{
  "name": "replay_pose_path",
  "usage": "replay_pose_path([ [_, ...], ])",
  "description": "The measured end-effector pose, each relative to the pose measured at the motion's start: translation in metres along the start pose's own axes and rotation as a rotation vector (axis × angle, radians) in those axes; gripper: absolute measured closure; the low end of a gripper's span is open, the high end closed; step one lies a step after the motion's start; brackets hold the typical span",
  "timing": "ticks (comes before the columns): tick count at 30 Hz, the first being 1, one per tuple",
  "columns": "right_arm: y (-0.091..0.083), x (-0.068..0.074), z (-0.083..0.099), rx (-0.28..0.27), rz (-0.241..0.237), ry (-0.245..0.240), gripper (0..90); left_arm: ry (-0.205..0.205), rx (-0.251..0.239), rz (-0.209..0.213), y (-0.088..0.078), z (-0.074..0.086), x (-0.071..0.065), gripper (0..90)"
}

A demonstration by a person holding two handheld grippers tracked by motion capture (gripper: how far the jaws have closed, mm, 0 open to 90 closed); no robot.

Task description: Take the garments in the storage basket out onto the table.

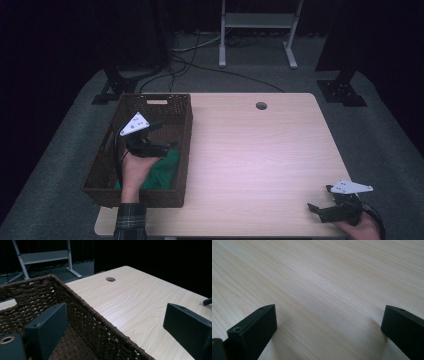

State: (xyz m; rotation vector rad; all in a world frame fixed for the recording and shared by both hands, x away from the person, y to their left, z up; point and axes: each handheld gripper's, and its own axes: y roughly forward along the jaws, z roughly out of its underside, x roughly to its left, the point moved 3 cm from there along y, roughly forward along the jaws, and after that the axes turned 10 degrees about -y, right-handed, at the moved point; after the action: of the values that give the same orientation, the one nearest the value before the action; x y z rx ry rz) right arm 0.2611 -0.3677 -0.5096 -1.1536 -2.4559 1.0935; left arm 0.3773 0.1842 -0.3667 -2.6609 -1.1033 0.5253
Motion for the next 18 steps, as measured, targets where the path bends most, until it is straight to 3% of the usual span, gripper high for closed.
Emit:
replay_pose_path([
  [18, 0.000, 0.000, 0.000, 0.000, 0.000, 0.000, 0.0, -0.005, 0.008, -0.046, -0.013, 0.002, 0.009, 5.3],
])
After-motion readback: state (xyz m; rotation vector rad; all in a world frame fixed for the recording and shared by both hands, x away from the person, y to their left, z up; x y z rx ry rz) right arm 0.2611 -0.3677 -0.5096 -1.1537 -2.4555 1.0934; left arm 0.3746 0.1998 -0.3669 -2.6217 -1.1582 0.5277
